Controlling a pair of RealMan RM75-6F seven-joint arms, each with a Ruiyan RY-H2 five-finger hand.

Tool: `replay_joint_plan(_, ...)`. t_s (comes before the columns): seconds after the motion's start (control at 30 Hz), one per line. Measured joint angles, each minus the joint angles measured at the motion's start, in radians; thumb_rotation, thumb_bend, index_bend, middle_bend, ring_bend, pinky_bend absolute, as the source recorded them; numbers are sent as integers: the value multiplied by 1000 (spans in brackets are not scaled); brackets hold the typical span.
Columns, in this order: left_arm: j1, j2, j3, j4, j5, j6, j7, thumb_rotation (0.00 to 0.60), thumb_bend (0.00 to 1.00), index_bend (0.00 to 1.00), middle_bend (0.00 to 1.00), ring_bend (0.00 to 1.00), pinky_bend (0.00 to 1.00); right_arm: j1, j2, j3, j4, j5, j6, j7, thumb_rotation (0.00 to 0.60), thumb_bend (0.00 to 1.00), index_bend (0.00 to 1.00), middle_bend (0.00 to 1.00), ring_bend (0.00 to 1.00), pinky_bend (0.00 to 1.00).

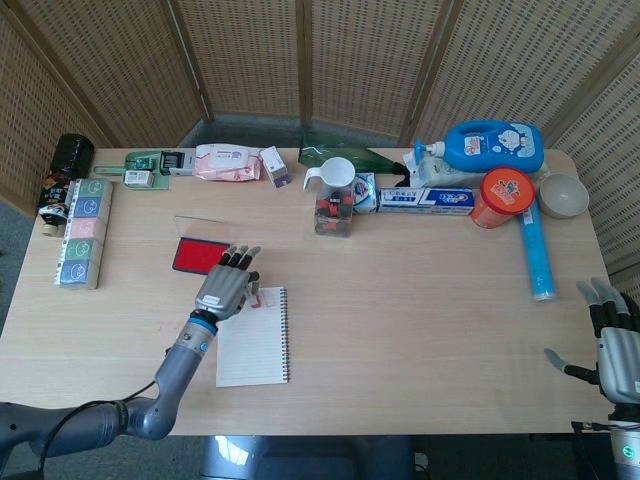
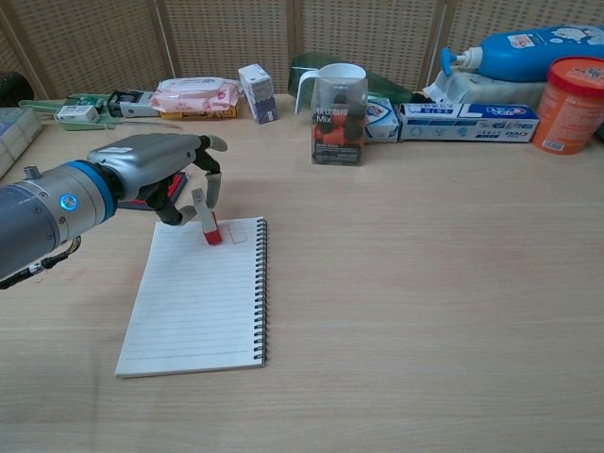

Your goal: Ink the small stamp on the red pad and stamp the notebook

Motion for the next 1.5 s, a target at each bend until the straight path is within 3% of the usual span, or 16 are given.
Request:
replay_joint_plan(0.7, 57, 130, 24, -87, 6, 20, -17, 600, 441, 641, 0, 0, 37, 2, -3, -7, -6, -4, -6, -15, 519, 58, 0, 0, 0, 0)
replay_joint_plan(1.5, 65, 97, 35, -23, -8, -5, -14, 600, 443, 641, 0, 0, 37, 2, 0, -4, -10, -2, -5, -12, 523, 58, 0, 0, 0, 0)
